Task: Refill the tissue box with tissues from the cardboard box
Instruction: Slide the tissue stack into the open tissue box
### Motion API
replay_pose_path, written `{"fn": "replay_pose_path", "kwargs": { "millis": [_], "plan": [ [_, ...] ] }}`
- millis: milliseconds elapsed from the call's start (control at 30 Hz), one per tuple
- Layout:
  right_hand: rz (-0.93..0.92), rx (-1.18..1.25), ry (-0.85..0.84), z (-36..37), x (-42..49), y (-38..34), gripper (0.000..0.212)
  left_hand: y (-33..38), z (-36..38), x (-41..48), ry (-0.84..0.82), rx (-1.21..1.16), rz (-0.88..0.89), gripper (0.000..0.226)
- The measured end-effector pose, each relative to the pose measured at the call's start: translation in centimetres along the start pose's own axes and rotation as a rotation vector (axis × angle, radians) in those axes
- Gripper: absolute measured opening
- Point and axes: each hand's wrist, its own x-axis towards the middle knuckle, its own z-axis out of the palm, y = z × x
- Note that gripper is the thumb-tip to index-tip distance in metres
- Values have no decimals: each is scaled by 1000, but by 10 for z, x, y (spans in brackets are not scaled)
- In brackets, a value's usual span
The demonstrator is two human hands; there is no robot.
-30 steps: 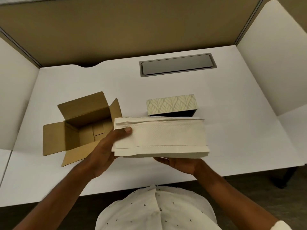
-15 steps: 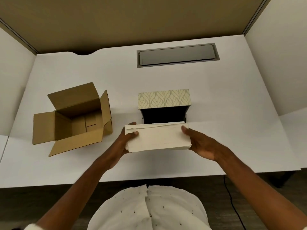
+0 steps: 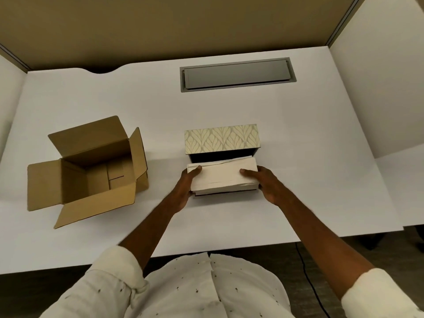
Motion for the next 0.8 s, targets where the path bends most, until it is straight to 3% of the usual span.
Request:
{"fn": "replay_pose_path", "kwargs": {
  "millis": [167, 400, 567, 800],
  "plan": [
    [-55, 36, 26, 0, 6, 4, 28, -3, 4, 5, -4, 17, 58, 44],
    [-183, -43, 160, 7, 8, 21, 49, -3, 5, 10, 33, 103, 143, 54],
    [-120, -86, 228, 13, 4, 36, 79, -13, 4, 10, 93, 92, 70, 63],
    [-166, -22, 238, 17, 5, 39, 65, -8, 15, 16, 129, -32, 44, 62]
  ]
}}
